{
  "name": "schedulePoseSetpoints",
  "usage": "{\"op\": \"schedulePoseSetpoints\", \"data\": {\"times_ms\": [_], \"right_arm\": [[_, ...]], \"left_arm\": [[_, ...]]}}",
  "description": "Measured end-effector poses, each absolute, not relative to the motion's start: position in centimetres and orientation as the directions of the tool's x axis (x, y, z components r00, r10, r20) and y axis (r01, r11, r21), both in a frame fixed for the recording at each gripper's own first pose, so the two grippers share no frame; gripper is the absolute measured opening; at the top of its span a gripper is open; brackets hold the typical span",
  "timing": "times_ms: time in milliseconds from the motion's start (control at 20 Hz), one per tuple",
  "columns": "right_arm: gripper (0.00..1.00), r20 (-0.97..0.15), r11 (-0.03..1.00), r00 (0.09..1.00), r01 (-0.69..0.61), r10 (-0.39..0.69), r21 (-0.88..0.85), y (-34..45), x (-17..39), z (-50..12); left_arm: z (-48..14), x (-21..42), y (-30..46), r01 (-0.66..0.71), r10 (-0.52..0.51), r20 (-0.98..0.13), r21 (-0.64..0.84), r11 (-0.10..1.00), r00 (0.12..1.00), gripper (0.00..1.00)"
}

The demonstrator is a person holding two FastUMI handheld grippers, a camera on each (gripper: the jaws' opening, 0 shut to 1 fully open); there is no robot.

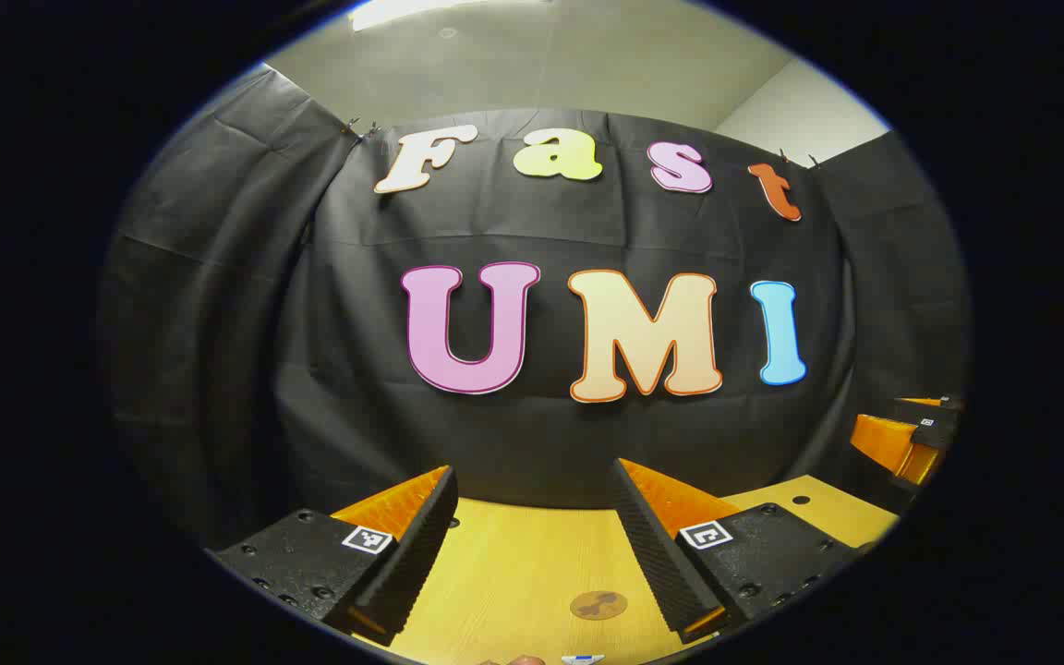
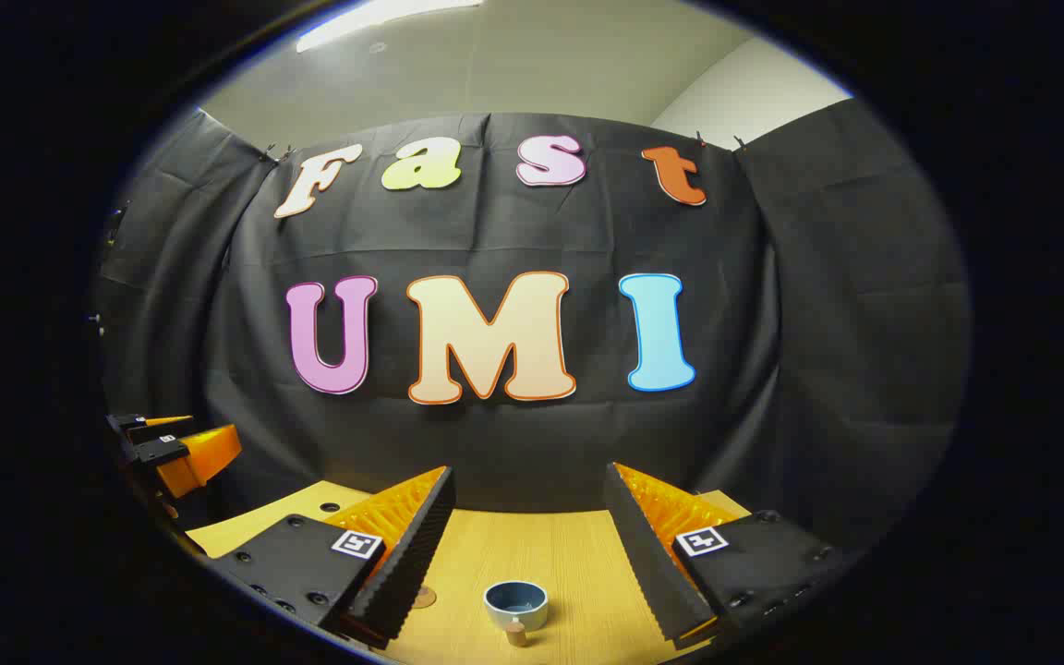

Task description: Put the toothbrush and toothpaste on the desktop into the cup, then pick up the cup and place it on the coaster on the desktop.

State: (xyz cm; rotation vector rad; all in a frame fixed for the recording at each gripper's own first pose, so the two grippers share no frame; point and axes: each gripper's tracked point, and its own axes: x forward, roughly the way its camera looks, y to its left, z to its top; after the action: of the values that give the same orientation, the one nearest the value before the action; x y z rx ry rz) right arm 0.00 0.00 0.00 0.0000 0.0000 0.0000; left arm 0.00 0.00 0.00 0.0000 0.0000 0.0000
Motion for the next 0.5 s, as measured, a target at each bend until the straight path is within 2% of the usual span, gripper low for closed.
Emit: {"op": "schedulePoseSetpoints", "data": {"times_ms": [200, 300, 350, 450, 500], "right_arm": [[0.96, -0.009, 1.0, 1.0, -0.007, 0.007, -0.012, 0.0, 0.3, -0.4], [0.99, -0.019, 1.0, 1.0, -0.016, 0.016, -0.016, 0.3, 0.5, -0.7], [0.99, -0.026, 1.0, 0.999, -0.021, 0.021, -0.016, 0.4, 0.6, -0.8], [0.99, -0.045, 0.999, 0.998, -0.039, 0.038, -0.018, 0.8, 0.8, -1.5], [0.99, -0.052, 0.999, 0.998, -0.041, 0.04, -0.025, 0.9, 0.8, -1.8]], "left_arm": [[-0.5, 0.2, 0.2, -0.002, 0.002, -0.007, 0.002, 1.0, 1.0, 0.96], [-0.8, 0.5, 0.3, -0.006, 0.006, -0.018, 0.005, 1.0, 1.0, 0.96], [-0.8, 0.5, 0.7, -0.019, 0.019, -0.018, 0.015, 1.0, 1.0, 0.99], [-0.5, 0.3, 1.3, -0.033, 0.033, -0.006, 0.018, 0.999, 0.999, 0.99], [-0.4, 0.3, 1.4, -0.035, 0.035, -0.005, 0.018, 0.999, 0.999, 0.96]]}}
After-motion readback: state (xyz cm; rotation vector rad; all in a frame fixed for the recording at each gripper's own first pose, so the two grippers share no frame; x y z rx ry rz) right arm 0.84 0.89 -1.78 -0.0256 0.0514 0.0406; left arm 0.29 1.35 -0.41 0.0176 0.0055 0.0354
